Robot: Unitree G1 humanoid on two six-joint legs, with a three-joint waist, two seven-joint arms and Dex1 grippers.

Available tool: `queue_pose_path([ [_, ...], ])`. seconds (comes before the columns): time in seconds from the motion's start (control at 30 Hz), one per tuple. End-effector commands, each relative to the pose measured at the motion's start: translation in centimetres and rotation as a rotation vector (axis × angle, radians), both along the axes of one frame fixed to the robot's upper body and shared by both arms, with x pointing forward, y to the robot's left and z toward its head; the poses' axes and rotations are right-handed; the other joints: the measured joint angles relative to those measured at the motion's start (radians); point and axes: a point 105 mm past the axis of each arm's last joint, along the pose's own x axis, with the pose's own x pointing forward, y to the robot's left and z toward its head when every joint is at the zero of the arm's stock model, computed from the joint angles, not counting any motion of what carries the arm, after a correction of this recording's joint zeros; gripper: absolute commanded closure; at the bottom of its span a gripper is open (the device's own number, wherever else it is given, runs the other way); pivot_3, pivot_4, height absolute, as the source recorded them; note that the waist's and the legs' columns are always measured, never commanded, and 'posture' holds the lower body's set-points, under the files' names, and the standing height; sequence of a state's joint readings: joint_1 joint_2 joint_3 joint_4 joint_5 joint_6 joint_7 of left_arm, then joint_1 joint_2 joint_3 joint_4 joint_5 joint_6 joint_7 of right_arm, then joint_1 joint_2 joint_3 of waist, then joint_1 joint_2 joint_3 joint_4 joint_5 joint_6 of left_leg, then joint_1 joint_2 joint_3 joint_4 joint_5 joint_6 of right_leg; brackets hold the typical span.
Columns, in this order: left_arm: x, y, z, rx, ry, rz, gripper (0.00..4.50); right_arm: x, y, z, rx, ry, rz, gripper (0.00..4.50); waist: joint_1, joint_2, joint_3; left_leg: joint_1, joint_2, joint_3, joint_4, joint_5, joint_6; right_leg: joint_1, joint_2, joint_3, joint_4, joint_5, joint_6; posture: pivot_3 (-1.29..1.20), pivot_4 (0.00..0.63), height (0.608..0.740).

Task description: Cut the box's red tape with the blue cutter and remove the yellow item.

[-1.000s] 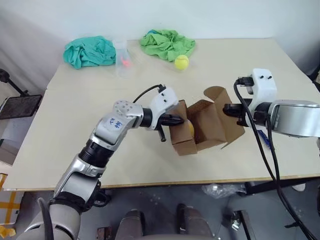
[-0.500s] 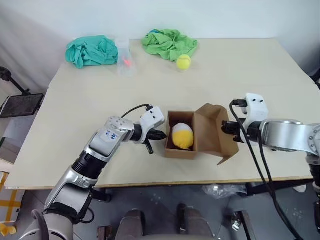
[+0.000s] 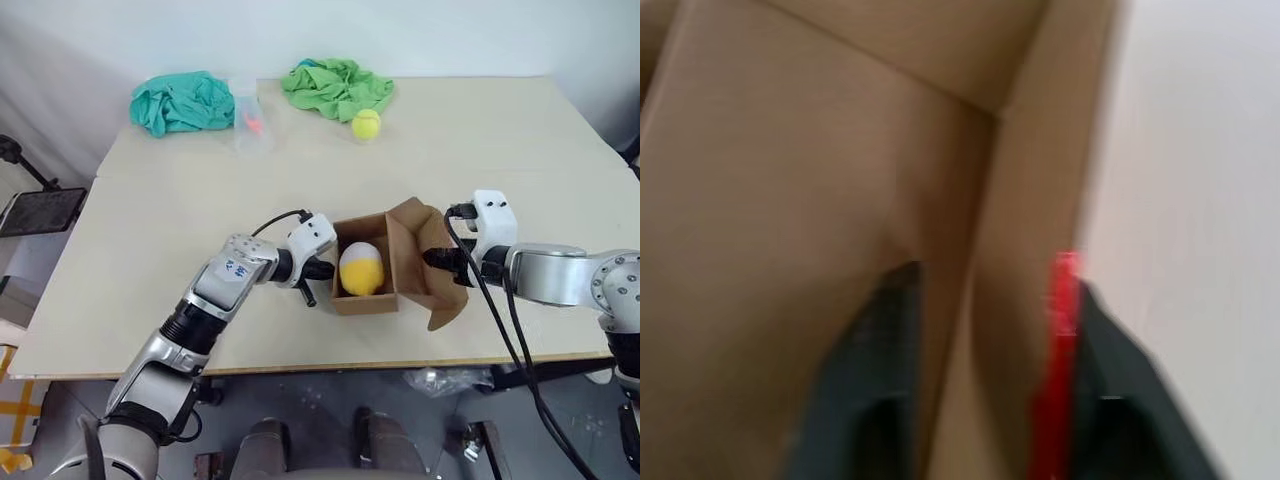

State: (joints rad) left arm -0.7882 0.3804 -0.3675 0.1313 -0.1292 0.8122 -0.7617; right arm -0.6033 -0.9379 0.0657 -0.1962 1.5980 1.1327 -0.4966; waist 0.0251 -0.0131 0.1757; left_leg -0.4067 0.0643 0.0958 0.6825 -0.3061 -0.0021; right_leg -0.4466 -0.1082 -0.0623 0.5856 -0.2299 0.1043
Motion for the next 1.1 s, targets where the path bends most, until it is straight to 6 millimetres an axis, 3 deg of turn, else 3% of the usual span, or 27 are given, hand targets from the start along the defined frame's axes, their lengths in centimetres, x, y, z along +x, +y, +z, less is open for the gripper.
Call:
queue_pose_path([
  [0.03, 0.7, -0.1, 2.2, -0.031, -0.067, 0.008, 3.33, 0.2, -1.0, 2.4, -0.036, -0.105, 0.034, 1.43, 0.0, 0.0, 0.0, 0.0, 0.0, 0.0, 0.0, 0.0, 0.0, 0.0, 0.0, 0.0, 0.0, 0.0, 0.0, 0.0, 0.15, 0.74],
  [0.17, 1.2, 0.5, 2.8, -0.033, -0.073, 0.024, 2.1, 0.4, -2.3, 3.3, -0.106, -0.149, 0.061, 0.1, 0.0, 0.0, 0.0, 0.0, 0.0, 0.0, 0.0, 0.0, 0.0, 0.0, 0.0, 0.0, 0.0, 0.0, 0.0, 0.0, 0.15, 0.74],
  [0.4, 2.1, 2.3, 5.1, -0.074, -0.102, 0.044, 0.06, 0.4, -4.0, 5.7, -0.181, -0.233, 0.105, 0.0, -0.001, 0.0, 0.0, 0.0, 0.0, 0.0, 0.0, 0.0, 0.0, -0.001, 0.0, 0.0, 0.0, 0.0, 0.0, 0.0, 0.15, 0.74],
  [0.53, 1.0, 2.1, 6.9, -0.16, -0.077, -0.038, 0.06, -0.1, -4.2, 7.3, -0.224, -0.281, 0.155, 0.0, -0.001, 0.0, 0.0, 0.0, 0.0, 0.001, 0.0, 0.0, 0.0, -0.001, 0.0, 0.0, 0.0, 0.0, 0.0, 0.0, 0.15, 0.74],
  [0.73, -1.5, -0.1, 11.7, -0.367, -0.1, -0.22, 0.06, -2.4, -3.5, 10.5, -0.276, -0.376, 0.304, 0.0, 0.004, 0.0, 0.001, -0.001, 0.0, 0.001, 0.0, 0.0, 0.0, -0.001, 0.0, -0.001, 0.001, 0.0, 0.0, 0.0, 0.15, 0.74],
  [0.87, -2.4, -2.9, 11.0, -0.309, -0.116, -0.314, 0.06, -4.1, -2.4, 10.7, -0.298, -0.391, 0.433, 0.0, 0.004, 0.0, 0.001, 0.0, 0.0, 0.001, 0.0, 0.0, 0.0, 0.0, 0.0, 0.0, 0.0, 0.0, 0.0, 0.0, 0.15, 0.74],
  [0.97, -2.1, -5.3, 8.8, -0.179, -0.159, -0.344, 0.06, -4.3, -2.8, 10.3, -0.32, -0.386, 0.42, 0.0, 0.005, 0.0, 0.001, 0.0, -0.001, 0.001, 0.0, 0.0, 0.0, 0.001, 0.0, 0.0, 0.0, 0.001, 0.001, 0.0, 0.15, 0.74],
  [1.1, -2.0, -7.0, 5.9, 0.009, -0.225, -0.425, 0.06, -4.7, -2.9, 10.1, -0.316, -0.396, 0.402, 0.0, 0.0, 0.0, 0.001, 0.0, -0.001, 0.001, 0.001, 0.0, -0.001, 0.0, 0.0, 0.001, -0.001, 0.001, 0.001, 0.0, 0.15, 0.74],
])
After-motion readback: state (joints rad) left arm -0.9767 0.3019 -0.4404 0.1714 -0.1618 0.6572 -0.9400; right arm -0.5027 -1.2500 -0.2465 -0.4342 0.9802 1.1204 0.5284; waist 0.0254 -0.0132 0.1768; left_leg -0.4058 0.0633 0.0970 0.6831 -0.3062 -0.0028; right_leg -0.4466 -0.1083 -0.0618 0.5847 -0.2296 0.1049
